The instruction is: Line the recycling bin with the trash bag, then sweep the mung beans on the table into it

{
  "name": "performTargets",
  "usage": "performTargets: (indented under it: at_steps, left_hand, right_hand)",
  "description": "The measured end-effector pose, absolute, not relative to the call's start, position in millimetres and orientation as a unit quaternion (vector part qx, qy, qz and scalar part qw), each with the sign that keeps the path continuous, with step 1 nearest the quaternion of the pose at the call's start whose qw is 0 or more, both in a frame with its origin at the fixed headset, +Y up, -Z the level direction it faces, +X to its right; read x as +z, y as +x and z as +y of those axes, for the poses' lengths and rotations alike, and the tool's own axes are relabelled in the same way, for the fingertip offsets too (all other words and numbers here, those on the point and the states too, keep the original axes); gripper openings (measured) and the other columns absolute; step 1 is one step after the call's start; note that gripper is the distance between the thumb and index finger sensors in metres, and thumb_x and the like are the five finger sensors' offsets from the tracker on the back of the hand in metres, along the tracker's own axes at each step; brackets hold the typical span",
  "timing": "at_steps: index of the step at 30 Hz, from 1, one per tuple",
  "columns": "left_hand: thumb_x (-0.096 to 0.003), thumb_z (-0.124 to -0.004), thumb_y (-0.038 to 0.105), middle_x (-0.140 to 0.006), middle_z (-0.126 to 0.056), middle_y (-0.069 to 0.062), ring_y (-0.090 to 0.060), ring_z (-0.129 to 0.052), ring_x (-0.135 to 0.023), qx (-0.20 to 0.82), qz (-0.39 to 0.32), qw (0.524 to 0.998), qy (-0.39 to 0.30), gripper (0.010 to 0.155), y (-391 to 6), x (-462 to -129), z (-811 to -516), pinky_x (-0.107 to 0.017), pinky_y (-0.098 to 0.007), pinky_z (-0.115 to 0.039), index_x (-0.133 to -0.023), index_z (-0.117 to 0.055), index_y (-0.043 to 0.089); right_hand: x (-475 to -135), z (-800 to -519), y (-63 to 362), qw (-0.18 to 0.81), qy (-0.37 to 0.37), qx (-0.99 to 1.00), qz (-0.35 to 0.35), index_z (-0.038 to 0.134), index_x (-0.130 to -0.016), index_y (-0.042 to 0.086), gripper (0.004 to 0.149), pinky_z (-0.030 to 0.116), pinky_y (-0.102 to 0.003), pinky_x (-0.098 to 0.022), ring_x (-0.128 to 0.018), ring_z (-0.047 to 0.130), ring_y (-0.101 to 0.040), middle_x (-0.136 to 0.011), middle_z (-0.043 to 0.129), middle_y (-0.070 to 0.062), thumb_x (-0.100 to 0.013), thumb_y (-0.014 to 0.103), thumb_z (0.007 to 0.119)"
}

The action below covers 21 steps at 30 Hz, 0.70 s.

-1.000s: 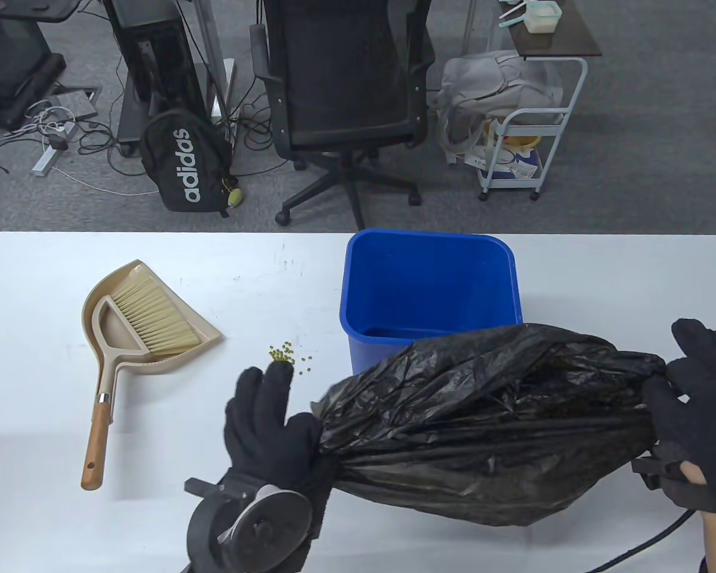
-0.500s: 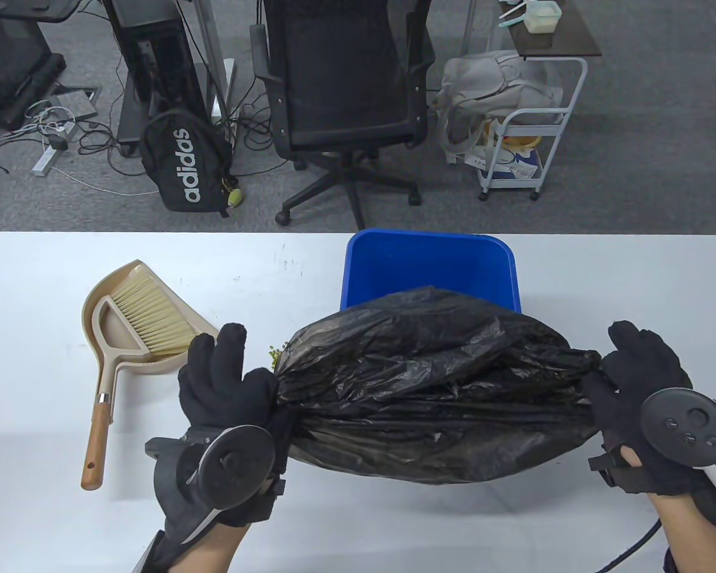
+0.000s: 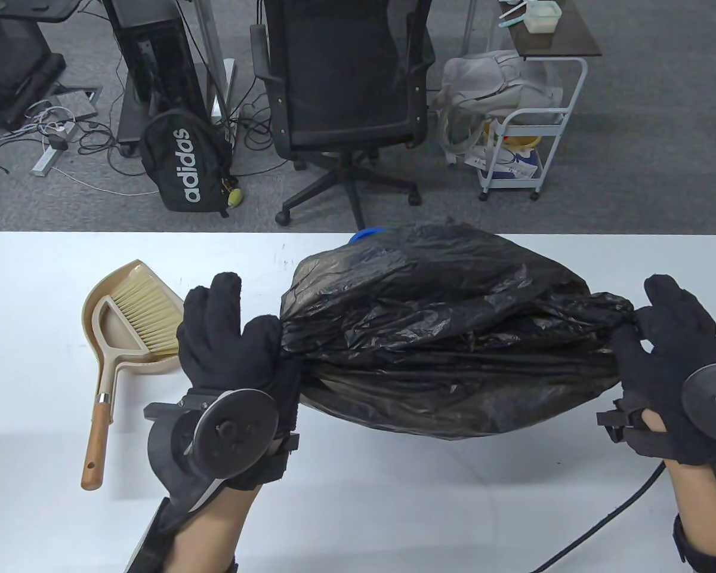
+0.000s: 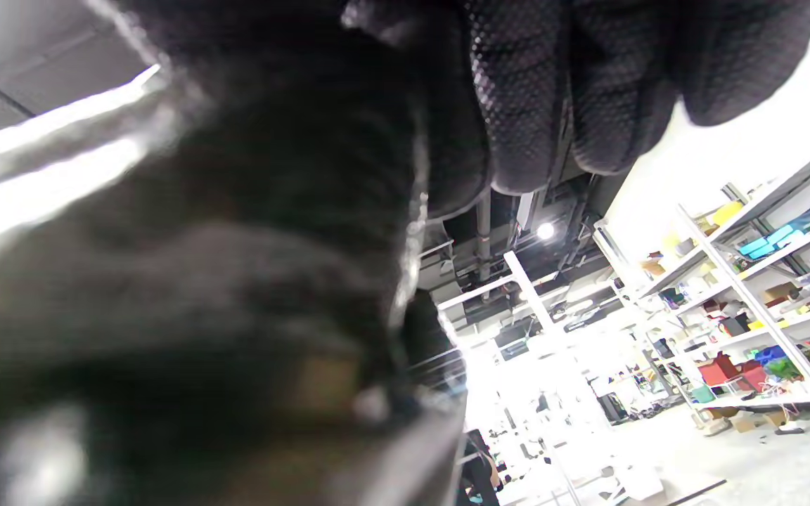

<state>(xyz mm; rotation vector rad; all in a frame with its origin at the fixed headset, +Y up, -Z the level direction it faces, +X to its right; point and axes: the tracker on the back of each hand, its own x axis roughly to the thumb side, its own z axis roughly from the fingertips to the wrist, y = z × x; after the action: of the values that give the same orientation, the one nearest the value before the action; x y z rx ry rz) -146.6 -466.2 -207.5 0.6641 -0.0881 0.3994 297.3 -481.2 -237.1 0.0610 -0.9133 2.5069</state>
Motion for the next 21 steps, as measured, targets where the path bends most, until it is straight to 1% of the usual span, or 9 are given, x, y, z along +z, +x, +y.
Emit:
performTargets:
  at_steps: [9,16,21]
  left_hand:
    - [-0.0505,-0.091,0.027,-0.111,-0.062,-0.038,-0.076,-0.056,-0.095,0.220,-0.030,0.918,0.327,0.040,-154.3,-243.6,-450.3,-0.063,-0.083,-0.052,-0.077,-0.094,-0.003]
    - [-0.0506,-0.091,0.027,-0.111,-0.061,-0.038,-0.076,-0.056,-0.094,0.228,-0.019,0.921,0.316,0.040,-162.1,-271.7,-441.9,-0.063,-0.083,-0.053,-0.078,-0.094,-0.003]
    - [-0.0508,-0.090,0.026,-0.111,-0.061,-0.038,-0.076,-0.056,-0.095,0.235,-0.014,0.924,0.301,0.041,-165.1,-292.2,-441.3,-0.063,-0.083,-0.052,-0.080,-0.093,-0.002]
  right_hand:
    - [-269.3,-466.4,284.1,0.227,0.014,0.916,-0.330,0.095,-0.066,-0.007,0.041,0.065,-0.073,-0.056,-0.083,0.076,-0.065,-0.096,0.080,-0.038,-0.049,0.028,0.085]
    - [-293.1,-447.5,264.2,0.181,0.001,0.928,-0.326,0.095,-0.069,-0.007,0.042,0.064,-0.073,-0.057,-0.084,0.075,-0.066,-0.097,0.079,-0.038,-0.049,0.028,0.085]
    - [-311.1,-432.7,254.4,0.150,-0.027,0.935,-0.319,0.095,-0.071,-0.007,0.042,0.063,-0.073,-0.058,-0.086,0.074,-0.066,-0.098,0.078,-0.037,-0.049,0.028,0.085]
